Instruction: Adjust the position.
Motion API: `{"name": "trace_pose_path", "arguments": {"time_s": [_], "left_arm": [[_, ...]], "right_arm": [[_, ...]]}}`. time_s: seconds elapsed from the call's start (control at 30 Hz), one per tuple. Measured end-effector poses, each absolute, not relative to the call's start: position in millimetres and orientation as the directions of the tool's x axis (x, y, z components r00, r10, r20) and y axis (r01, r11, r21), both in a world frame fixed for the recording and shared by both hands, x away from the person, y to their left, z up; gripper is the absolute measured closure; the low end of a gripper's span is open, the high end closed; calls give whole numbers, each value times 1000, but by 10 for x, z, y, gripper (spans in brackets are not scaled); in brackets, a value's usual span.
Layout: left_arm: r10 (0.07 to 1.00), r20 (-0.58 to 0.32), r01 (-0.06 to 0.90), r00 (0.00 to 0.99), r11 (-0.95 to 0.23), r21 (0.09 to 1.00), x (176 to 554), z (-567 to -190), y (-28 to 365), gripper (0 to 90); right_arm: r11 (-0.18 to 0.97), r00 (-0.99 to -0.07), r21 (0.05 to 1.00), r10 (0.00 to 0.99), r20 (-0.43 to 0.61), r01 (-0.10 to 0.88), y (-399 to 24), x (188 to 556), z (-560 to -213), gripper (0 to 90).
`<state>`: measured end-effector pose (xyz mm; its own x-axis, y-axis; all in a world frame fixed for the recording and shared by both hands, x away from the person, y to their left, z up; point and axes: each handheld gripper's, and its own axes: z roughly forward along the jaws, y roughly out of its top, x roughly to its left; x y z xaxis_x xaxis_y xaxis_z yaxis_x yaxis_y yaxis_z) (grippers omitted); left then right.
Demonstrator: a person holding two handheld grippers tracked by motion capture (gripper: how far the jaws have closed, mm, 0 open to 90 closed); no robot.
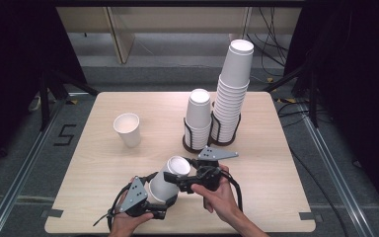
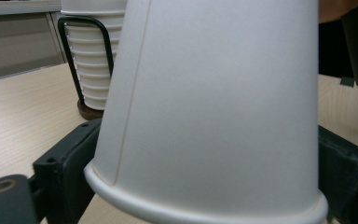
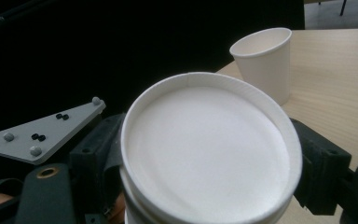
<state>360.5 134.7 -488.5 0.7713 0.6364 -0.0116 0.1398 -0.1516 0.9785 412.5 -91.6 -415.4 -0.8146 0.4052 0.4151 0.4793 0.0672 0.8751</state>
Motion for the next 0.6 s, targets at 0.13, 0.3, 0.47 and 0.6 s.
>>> {"name": "trace_pose_path", "arguments": {"time_s": [0.13,0.3,0.47,0.6], "left_arm": [[623,19,120,782,-181,976,3610,-4856,1369,128],[596,38,122,802,-226,967,3606,-4833,1407,139],[585,46,125,810,-248,961,3624,-4816,1440,143],[577,45,137,816,-268,954,3640,-4800,1471,144]], "right_arm": [[79,-821,877,399,409,475,-949,4159,-4156,214],[113,-833,877,391,392,466,-994,4163,-4129,191],[121,-828,871,394,398,476,-1023,4169,-4110,175],[134,-833,874,399,384,467,-1041,4182,-4100,159]]}}
